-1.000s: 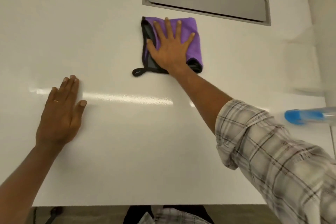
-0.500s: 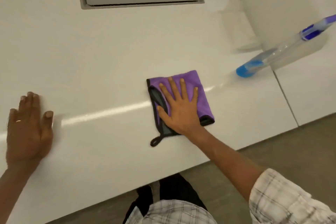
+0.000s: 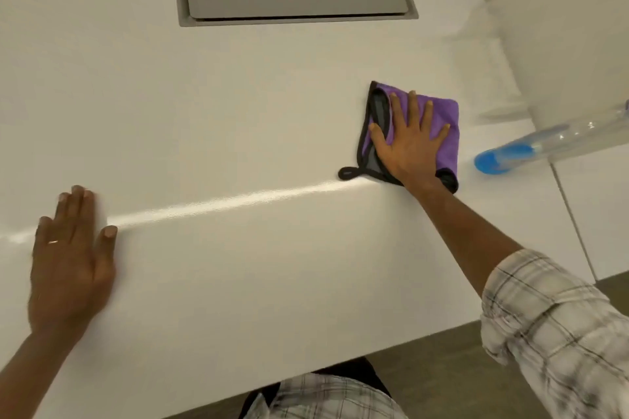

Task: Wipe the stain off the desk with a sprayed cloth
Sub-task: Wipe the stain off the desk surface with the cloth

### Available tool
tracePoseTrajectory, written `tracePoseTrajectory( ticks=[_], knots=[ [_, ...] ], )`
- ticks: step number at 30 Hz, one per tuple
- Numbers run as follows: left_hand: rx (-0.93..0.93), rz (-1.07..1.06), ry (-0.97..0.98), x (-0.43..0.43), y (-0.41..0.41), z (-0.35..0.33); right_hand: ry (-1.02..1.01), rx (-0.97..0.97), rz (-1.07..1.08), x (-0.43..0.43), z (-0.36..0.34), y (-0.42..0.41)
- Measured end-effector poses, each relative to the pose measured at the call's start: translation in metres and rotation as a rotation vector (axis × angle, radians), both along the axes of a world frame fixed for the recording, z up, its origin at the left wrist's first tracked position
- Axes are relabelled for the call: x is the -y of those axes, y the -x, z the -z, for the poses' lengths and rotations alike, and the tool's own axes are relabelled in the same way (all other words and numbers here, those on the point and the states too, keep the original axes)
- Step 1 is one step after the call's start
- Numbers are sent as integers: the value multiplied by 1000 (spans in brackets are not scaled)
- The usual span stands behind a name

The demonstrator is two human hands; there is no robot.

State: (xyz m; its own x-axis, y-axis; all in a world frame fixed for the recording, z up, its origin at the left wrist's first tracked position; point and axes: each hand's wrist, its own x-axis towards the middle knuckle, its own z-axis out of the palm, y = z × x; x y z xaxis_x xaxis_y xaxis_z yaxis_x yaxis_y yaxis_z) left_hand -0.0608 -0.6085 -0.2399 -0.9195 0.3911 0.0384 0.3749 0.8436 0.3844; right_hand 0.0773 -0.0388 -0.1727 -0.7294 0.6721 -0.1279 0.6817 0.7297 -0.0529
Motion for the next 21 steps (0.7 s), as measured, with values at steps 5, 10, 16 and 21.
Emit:
tracePoseTrajectory(
  ticks=[5,10,16,21],
  knots=[
    [42,-6,29,-8,-11,-19,12,-14,-110,8,-2,99],
    [35,-8,56,-23,-20,-39,27,-34,-259,75,-1,162],
    [6,15,94,-28,-22,-47,99,-48,-660,212,-1,167],
    [-35,6,126,-27,-22,-44,117,-122,-986,275,4,66]
  ],
)
